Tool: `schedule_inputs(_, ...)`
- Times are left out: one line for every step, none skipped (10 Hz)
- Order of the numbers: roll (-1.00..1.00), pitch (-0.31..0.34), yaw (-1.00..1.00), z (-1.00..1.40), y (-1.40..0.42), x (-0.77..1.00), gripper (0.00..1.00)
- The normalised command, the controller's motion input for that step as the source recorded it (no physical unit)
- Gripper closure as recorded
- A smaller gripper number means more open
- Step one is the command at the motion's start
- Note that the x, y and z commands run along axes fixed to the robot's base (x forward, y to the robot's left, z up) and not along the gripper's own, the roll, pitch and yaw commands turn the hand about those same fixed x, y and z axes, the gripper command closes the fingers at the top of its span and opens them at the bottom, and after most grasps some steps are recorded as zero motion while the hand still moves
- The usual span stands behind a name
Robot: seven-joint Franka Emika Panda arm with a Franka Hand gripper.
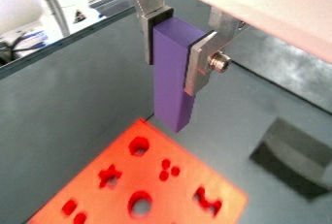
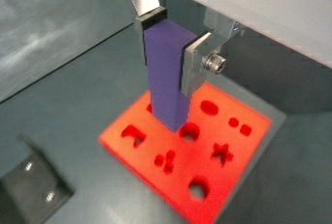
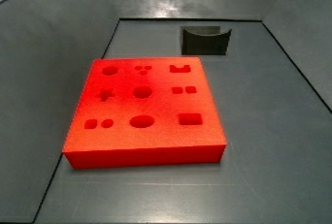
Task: Pick up the rectangle object. Move up. Move to above the board. Insert the rectangle object.
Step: Move to above the board, then insert the rectangle object.
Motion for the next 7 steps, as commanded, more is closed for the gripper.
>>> schedule_inputs(-0.01,0.144,-0.05,0.22,-0.84,0.48,1.0)
schedule_inputs(0.01,0.137,-0.01,0.15,-0.55,0.35,1.0)
schedule_inputs(0.02,0.124,-0.01,0.11,-0.39,0.27,1.0)
schedule_inputs(0.03,0.082,0.0,0.06,-0.2,0.15,1.0)
schedule_inputs(0.0,-0.004,0.0,-0.03,-0.03,0.03,1.0)
schedule_inputs(0.02,-0.024,0.02,-0.25,-0.38,0.46,1.0)
schedule_inputs(0.16,-0.121,0.05,-0.7,-0.76,0.63,1.0)
